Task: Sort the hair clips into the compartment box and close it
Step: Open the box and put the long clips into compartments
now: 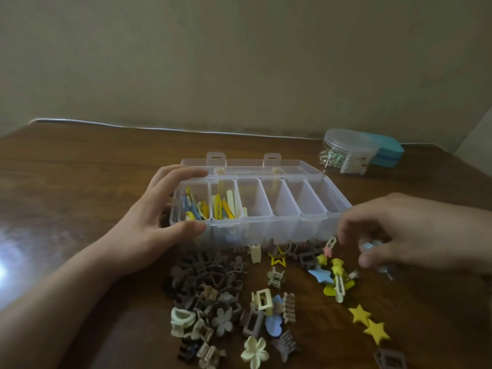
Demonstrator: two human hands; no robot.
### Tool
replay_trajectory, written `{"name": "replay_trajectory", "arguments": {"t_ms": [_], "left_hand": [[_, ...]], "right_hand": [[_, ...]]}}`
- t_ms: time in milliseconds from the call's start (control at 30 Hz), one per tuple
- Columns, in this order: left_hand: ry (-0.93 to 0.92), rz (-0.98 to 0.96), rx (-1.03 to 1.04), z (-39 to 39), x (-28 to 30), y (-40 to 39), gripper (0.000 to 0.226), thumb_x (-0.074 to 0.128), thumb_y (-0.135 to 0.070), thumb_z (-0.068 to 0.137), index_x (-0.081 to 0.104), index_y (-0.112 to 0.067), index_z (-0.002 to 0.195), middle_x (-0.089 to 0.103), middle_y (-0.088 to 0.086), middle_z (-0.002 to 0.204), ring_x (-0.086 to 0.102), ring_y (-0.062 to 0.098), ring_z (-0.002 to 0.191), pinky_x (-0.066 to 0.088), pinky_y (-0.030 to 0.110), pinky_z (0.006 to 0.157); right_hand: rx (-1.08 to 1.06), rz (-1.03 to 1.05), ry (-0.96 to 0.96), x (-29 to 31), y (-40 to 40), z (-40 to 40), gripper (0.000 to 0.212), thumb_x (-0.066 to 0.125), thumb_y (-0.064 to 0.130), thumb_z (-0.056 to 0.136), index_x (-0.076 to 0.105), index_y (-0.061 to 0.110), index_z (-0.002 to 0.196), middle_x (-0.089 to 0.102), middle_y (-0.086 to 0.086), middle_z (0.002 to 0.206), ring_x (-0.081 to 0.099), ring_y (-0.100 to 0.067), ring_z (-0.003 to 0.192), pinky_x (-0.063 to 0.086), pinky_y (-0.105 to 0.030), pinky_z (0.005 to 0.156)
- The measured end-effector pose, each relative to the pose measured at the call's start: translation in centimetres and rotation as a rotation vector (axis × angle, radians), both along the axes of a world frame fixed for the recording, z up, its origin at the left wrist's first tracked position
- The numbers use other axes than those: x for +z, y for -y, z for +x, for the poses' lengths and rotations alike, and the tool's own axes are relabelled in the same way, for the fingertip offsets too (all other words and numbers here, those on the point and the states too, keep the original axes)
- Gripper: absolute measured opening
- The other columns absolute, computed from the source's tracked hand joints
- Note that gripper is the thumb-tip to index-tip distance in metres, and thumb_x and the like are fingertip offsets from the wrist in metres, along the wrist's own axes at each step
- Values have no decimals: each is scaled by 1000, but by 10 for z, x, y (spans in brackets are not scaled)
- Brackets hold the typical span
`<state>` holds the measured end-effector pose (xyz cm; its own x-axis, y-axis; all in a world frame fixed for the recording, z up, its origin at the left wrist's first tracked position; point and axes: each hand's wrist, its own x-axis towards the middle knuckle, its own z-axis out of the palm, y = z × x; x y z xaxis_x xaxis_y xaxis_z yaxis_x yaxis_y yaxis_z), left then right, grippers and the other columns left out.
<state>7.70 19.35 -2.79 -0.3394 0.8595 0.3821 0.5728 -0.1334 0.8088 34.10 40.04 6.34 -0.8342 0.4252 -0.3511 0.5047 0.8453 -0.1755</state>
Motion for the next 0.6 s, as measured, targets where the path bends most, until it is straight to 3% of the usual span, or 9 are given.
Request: {"name": "replay_trajectory", "arguments": {"t_ms": [67, 167, 200, 267, 367, 467, 600], "left_hand": [[5, -3, -14, 0, 0, 0, 83, 66, -77, 61, 48, -43, 135, 40, -26, 138, 44, -13, 125, 45, 5, 87], [10, -16, -7, -1, 0, 0, 74, 66, -64, 65, 48, -45, 135, 39, -25, 139, 44, -10, 127, 49, 10, 91], [9, -16, -7, -2, -1, 0, 73, 65, -60, 66, 48, -44, 135, 39, -25, 139, 44, -9, 127, 49, 11, 92], [17, -12, -15, -2, -1, -1, 71, 65, -58, 68, 48, -43, 135, 39, -24, 139, 44, -8, 127, 48, 12, 93], [22, -2, -24, -2, -1, -1, 70, 66, -56, 68, 48, -41, 135, 39, -23, 139, 43, -7, 129, 46, 12, 95], [32, -7, -27, -2, -2, -1, 70, 66, -56, 69, 48, -42, 135, 37, -23, 140, 42, -8, 129, 46, 10, 93], [33, -16, -22, -3, -2, -2, 72, 65, -57, 68, 47, -42, 136, 37, -22, 141, 43, -5, 129, 48, 13, 95]], "right_hand": [[47, -99, -116, 8, 3, 3, 34, 75, 33, 77, 58, 56, 94, 67, 16, 92, 64, 0, 85, 57, -30, 75], [56, -452, -713, 12, 21, -11, 21, 69, 18, 74, 69, 30, 91, 73, -3, 84, 73, -17, 73, 60, -29, 63], [58, -489, -928, 7, 28, -19, 17, 67, 16, 76, 69, 21, 91, 73, -6, 82, 73, -18, 73, 59, -27, 61], [70, -330, -1194, -15, 42, -39, 10, 66, 15, 82, 67, 17, 92, 72, -2, 80, 72, -13, 76, 57, -21, 62], [108, 62, -1211, -44, 54, -61, 9, 69, 29, 82, 68, 26, 90, 67, 7, 85, 62, -4, 79, 46, -11, 65], [116, 66, -1204, -55, 53, -72, 10, 71, 29, 79, 72, 23, 86, 67, 7, 81, 57, 1, 80, 41, -7, 70], [193, 68, -1092, -61, 47, -76, 16, 68, 29, 82, 74, 17, 89, 70, 7, 81, 60, -1, 78, 45, -11, 71]]}}
